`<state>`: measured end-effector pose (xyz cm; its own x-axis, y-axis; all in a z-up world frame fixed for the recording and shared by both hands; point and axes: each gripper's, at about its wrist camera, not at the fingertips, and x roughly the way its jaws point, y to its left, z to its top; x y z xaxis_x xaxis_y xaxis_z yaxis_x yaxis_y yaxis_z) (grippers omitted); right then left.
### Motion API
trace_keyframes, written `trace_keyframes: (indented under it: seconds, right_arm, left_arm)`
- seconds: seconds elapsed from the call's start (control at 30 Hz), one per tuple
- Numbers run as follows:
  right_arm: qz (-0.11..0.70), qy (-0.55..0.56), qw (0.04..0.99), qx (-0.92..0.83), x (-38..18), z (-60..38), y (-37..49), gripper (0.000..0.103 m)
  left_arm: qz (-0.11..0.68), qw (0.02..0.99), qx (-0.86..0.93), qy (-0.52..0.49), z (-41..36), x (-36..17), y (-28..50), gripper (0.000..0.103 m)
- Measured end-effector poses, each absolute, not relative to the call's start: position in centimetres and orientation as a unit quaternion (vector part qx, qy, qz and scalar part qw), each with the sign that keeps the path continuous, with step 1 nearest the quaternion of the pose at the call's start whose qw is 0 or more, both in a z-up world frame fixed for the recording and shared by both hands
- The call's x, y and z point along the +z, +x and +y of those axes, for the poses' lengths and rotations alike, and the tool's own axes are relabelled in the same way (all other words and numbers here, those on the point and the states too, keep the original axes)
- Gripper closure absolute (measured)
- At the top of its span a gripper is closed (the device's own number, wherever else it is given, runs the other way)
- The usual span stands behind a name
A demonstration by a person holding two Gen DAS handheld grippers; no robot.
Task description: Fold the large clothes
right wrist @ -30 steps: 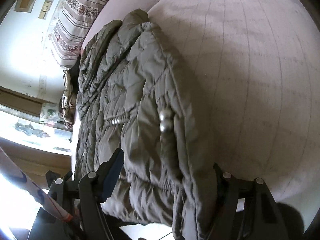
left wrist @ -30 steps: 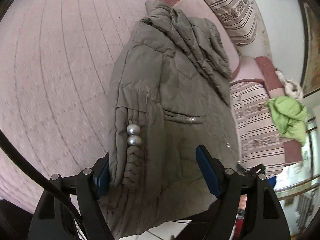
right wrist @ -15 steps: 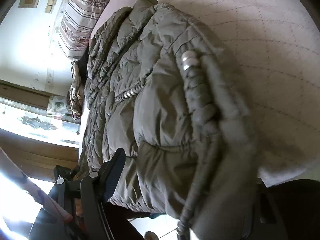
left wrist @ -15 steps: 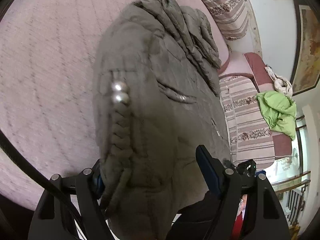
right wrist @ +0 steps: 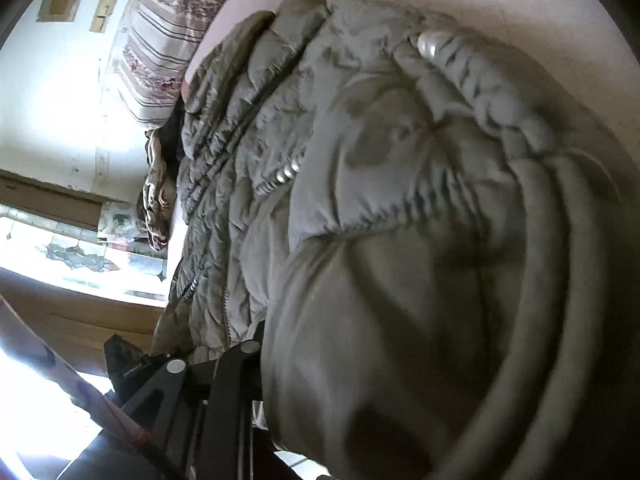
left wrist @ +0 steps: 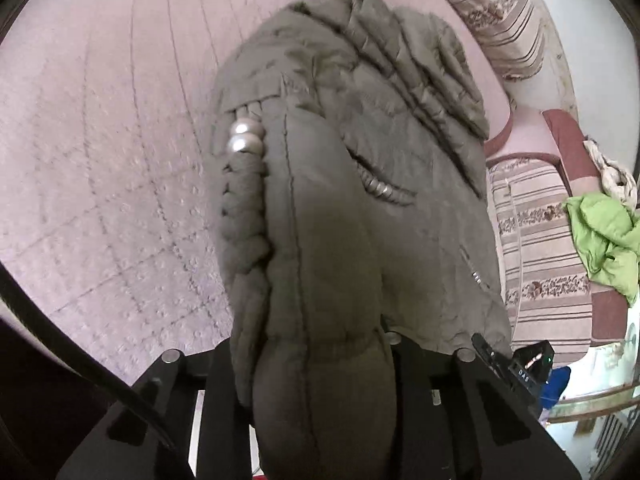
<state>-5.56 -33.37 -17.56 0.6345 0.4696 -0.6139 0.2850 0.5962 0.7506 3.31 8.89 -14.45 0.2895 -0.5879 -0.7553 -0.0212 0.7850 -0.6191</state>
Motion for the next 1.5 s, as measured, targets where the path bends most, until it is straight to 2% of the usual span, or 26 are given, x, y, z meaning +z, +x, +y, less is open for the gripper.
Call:
trace_keyframes:
  seconds: [0.33,0.87,1.5]
  right_arm:
    - [0.390,0.407,0.824,0.059,-13.1,-33.1,-7.7,0.086]
    - [0.401,0.328,0.853,0.072,-9.9,-31.0,-12.9,0.086]
    - [0.325,0.229,0.915,0.061,0.1,-29.8,-5.0,0.086]
  left_arm:
    - [0.519,0.799,-0.198,-0.229,8.8,-8.7,0.7,0.081]
    - [0.482,0.846,-0.177,-0.145,9.5,-5.7,-2.9,0.081]
    - [0.379,0.905,-0.154,-0.118,7.4,3.8,4.3,0.081]
